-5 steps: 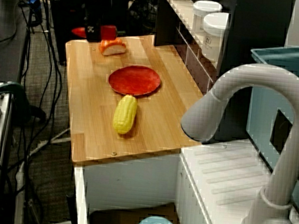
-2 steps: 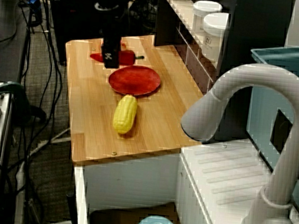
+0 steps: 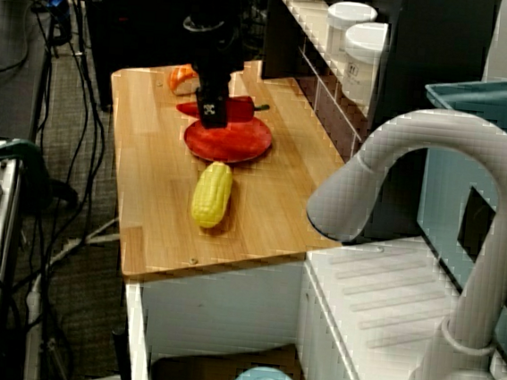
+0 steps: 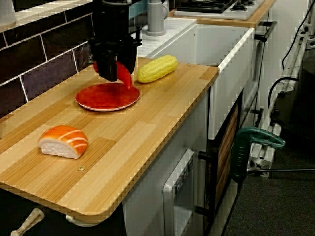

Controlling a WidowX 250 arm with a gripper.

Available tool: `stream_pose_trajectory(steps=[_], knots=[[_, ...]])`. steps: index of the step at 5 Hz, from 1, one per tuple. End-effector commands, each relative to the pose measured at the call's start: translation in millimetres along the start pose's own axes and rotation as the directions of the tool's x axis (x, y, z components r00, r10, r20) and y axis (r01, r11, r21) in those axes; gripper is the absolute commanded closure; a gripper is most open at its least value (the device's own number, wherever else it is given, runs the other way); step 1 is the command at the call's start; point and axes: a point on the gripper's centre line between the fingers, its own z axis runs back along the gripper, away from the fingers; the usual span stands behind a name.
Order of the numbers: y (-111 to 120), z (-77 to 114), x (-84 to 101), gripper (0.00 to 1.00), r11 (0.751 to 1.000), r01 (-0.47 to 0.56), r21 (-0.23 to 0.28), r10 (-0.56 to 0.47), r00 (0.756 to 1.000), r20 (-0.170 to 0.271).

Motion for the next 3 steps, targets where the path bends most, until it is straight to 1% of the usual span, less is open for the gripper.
stream_pose_trajectory(steps=[1,2,3], knots=[[19.3,5.7,-14.2,1.0,0.999,-0.007,0.039,0.006,1.0,0.017],[21.0,7.3,-18.0,1.0,0.999,-0.008,0.045,0.007,1.0,0.012],[23.3,11.6,-19.9,0.0,0.999,-0.007,0.041,0.007,1.0,0.004]])
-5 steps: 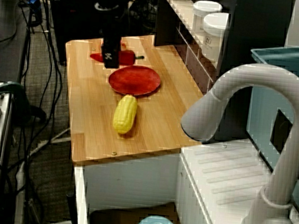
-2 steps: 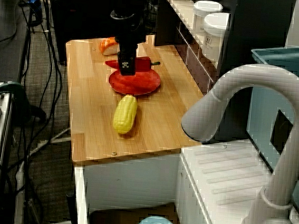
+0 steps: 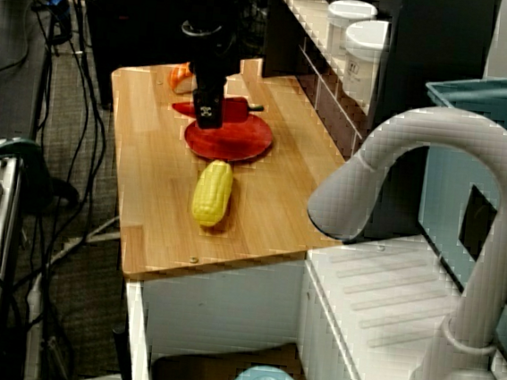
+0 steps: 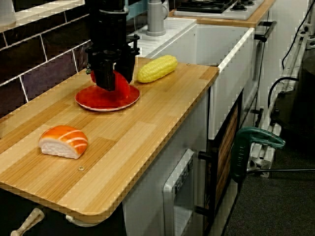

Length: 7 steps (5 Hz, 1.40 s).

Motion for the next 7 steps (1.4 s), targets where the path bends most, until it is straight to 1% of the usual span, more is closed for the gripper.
stream_pose_trajectory(steps=[1,3,4,5,6,7], knots=[[19,26.2,-12.2,0.0,1.0,-0.021,0.002,0.021,0.999,0.036],[25,37.9,-11.7,0.0,0.999,-0.043,-0.019,0.044,0.998,0.047],[26,40.3,-10.9,0.0,0.998,-0.049,-0.027,0.05,0.998,0.049],[20,36.7,-8.7,0.0,0.998,-0.048,-0.038,0.051,0.996,0.074],[12,30.2,-6.8,0.0,0.999,-0.042,-0.033,0.046,0.994,0.103],[8,30.6,-0.8,0.0,0.997,-0.069,-0.043,0.073,0.992,0.1]])
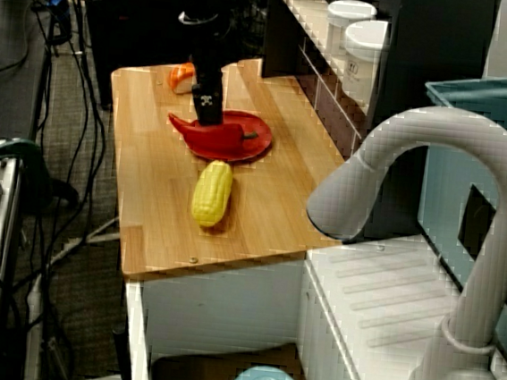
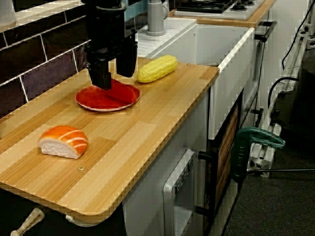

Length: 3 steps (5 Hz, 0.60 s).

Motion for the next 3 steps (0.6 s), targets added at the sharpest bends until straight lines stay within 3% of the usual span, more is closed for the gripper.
stream_pose_trajectory(steps=[1,2,3], knots=[[4,20.4,3.1,0.0,0.999,-0.039,0.027,0.037,0.997,0.065],[3,2.0,4.9,0.0,0.998,-0.059,0.036,0.057,0.995,0.077],[2,-11.0,5.3,0.0,0.997,-0.051,0.057,0.048,0.997,0.058]])
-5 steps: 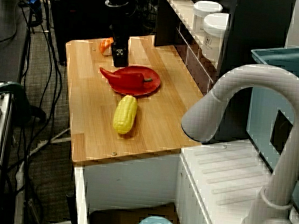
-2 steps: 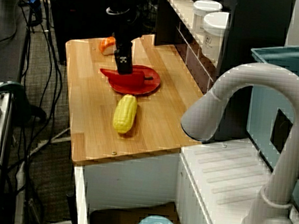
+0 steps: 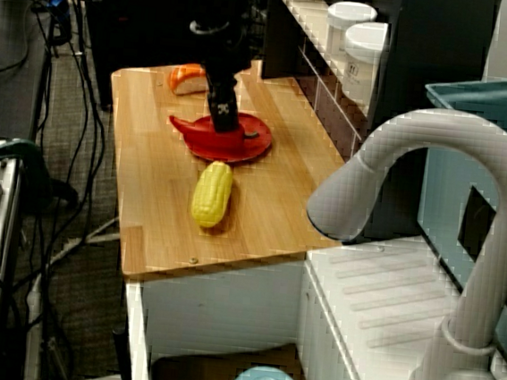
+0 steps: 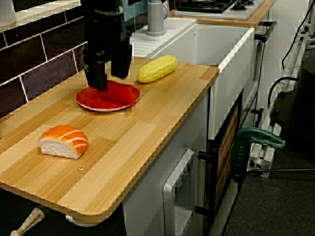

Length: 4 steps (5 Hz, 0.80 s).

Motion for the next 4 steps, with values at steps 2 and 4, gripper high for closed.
stream_pose_trajectory(steps=[2,4], knots=[[3,-17.9,-16.8,1.0,0.997,0.028,0.066,-0.028,1.0,-0.002],[11,8.4,-13.2,1.0,1.0,0.002,0.02,-0.002,1.0,0.001]])
